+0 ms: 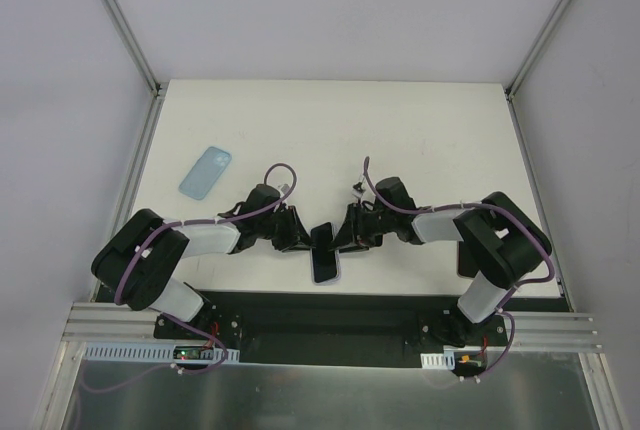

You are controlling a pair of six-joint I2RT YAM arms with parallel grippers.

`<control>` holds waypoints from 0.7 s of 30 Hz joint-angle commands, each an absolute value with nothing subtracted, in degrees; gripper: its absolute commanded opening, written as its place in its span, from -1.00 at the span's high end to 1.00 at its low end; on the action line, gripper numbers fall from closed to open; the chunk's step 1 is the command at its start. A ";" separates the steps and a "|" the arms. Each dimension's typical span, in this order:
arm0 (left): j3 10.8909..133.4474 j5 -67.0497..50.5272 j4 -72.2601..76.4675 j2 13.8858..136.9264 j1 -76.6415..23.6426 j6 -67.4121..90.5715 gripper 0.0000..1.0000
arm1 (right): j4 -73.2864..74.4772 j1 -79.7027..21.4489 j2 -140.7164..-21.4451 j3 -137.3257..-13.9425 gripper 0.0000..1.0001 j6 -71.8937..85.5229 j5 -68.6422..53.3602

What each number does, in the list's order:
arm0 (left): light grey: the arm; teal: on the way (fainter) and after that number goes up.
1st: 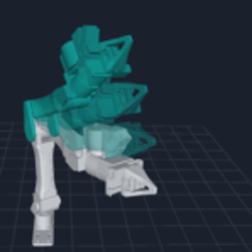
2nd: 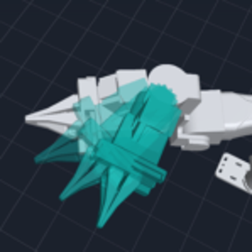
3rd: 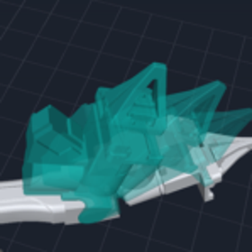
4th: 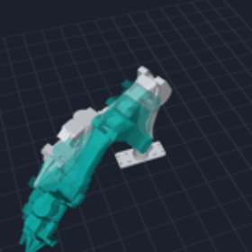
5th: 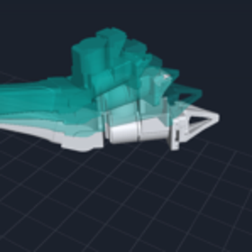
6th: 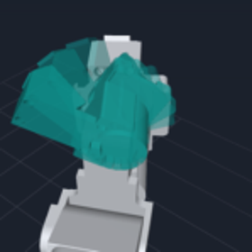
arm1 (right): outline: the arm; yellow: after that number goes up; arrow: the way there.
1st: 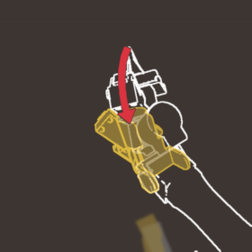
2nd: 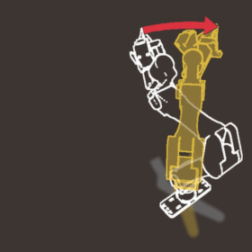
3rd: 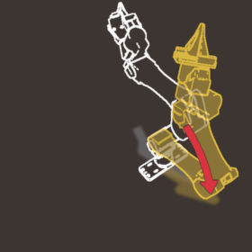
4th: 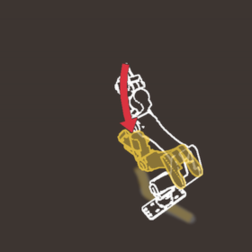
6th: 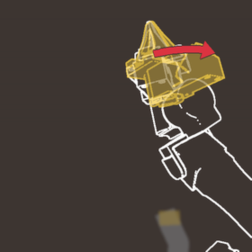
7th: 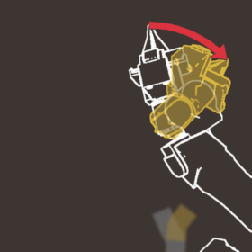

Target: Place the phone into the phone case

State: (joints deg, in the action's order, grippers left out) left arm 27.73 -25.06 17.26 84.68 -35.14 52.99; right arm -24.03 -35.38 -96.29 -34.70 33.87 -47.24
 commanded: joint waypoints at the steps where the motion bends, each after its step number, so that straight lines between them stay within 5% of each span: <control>1: 26.19 -25.93 14.94 85.96 -36.30 52.47 0.59 | -33.66 -35.86 -95.45 -36.04 0.50 35.33 -50.98; 7: 26.19 -26.19 14.94 85.87 -36.30 52.65 0.56 | -33.75 -35.86 -95.80 -35.95 0.94 35.24 -50.89; 10: 26.19 -26.19 14.94 85.78 -36.30 52.73 0.55 | -32.96 -35.86 -96.41 -36.21 0.95 35.33 -50.19; 16: 26.19 -26.19 15.03 86.04 -36.30 52.91 0.55 | -32.96 -35.77 -96.42 -36.39 0.19 35.68 -51.15; 21: 26.19 -26.28 15.29 86.57 -36.30 53.09 0.56 | -33.05 -35.86 -96.76 -36.91 0.21 35.95 -52.12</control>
State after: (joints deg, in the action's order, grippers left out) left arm 27.53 -25.50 17.37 84.73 -35.18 53.30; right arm -25.30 -35.14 -96.79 -34.15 34.59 -48.36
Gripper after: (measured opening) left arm 0.224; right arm 0.407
